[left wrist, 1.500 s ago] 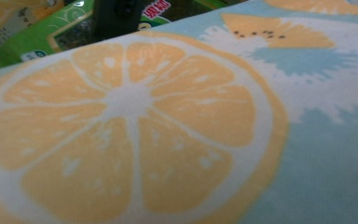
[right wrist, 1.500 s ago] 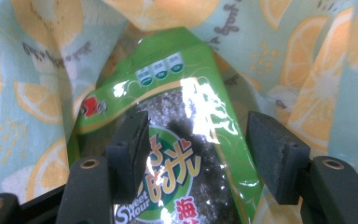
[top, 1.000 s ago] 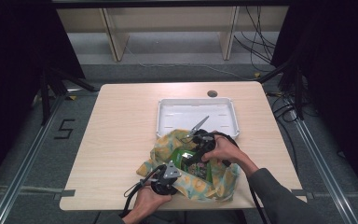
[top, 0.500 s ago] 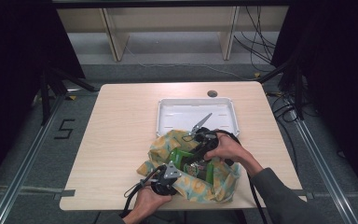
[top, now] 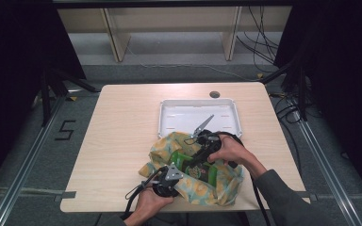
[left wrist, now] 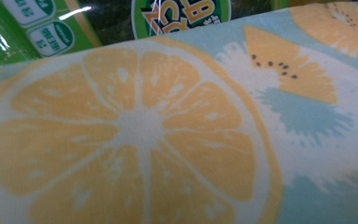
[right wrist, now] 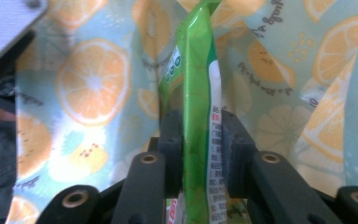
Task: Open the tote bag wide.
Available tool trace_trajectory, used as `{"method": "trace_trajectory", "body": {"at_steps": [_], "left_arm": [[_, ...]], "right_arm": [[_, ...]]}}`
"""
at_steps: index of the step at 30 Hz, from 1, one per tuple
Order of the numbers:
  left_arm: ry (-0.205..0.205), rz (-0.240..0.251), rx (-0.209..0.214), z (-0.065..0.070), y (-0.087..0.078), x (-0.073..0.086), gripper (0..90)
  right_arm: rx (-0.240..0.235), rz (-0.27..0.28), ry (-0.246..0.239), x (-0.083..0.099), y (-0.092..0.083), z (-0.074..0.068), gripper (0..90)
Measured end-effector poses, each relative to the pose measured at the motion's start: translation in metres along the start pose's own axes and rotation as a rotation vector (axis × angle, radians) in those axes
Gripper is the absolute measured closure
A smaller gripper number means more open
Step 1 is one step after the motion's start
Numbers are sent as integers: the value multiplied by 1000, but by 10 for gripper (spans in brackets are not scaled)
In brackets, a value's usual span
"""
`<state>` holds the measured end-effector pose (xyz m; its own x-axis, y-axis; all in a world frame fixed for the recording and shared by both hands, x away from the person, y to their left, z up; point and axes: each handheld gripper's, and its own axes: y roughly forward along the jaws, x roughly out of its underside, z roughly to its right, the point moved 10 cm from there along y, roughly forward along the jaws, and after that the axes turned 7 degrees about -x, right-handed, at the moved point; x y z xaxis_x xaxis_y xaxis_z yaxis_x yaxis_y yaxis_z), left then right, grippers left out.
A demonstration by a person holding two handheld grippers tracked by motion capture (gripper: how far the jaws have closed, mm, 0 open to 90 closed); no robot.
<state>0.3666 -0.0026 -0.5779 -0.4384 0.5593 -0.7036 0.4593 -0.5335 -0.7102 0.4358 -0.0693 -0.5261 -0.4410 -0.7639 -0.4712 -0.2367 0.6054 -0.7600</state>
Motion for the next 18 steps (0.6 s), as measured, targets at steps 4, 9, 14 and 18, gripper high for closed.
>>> {"method": "trace_trajectory", "body": {"at_steps": [4, 9, 14, 18], "left_arm": [[-19, -1, -4, 0, 0, 0, 897], [-7, 8, 4, 0, -5, -2, 865], [-16, 19, 27, 5, -15, -5, 768], [-23, 10, 35, 7, -25, -4, 680]], "right_arm": [[-12, 3, -33, -2, 0, -2, 759], [-18, 16, -48, -4, -5, -7, 764], [-2, 41, -70, -8, -11, -8, 764], [-2, 67, -88, -11, -18, -12, 764]]}}
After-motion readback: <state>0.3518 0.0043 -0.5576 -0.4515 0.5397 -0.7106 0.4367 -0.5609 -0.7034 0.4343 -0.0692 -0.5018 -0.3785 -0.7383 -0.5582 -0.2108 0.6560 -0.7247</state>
